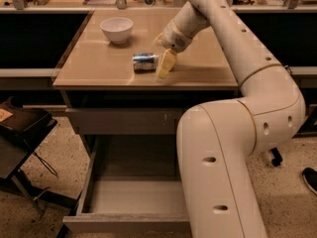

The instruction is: Place redbull can into middle drawer

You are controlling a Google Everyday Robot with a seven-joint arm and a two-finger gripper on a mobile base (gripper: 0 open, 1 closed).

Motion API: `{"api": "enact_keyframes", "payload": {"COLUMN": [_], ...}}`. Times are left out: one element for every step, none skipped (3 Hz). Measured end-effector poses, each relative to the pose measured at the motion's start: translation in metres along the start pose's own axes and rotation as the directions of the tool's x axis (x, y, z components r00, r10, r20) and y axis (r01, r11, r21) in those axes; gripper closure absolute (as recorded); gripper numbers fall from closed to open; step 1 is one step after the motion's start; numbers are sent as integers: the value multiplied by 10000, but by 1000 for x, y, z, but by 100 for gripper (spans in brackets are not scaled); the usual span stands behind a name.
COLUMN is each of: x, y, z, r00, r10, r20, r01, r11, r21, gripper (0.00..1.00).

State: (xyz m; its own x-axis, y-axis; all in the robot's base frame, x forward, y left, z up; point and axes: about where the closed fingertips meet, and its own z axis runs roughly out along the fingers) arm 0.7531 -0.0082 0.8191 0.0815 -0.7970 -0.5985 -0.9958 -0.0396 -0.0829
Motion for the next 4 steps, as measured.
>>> {"api": "enact_keyframes", "payload": {"x": [0,0,0,7], "y": [0,0,0,14], "z": [0,0,0,-14], "r00": [10000,10000,10000,9960], "r10": [0,0,0,95], "r20": [0,0,1,888], "r01": [0,0,0,-99], "r11": [10000,10000,10000,9999], "r21": [0,0,0,32], "gripper": [19,42,65,88]}}
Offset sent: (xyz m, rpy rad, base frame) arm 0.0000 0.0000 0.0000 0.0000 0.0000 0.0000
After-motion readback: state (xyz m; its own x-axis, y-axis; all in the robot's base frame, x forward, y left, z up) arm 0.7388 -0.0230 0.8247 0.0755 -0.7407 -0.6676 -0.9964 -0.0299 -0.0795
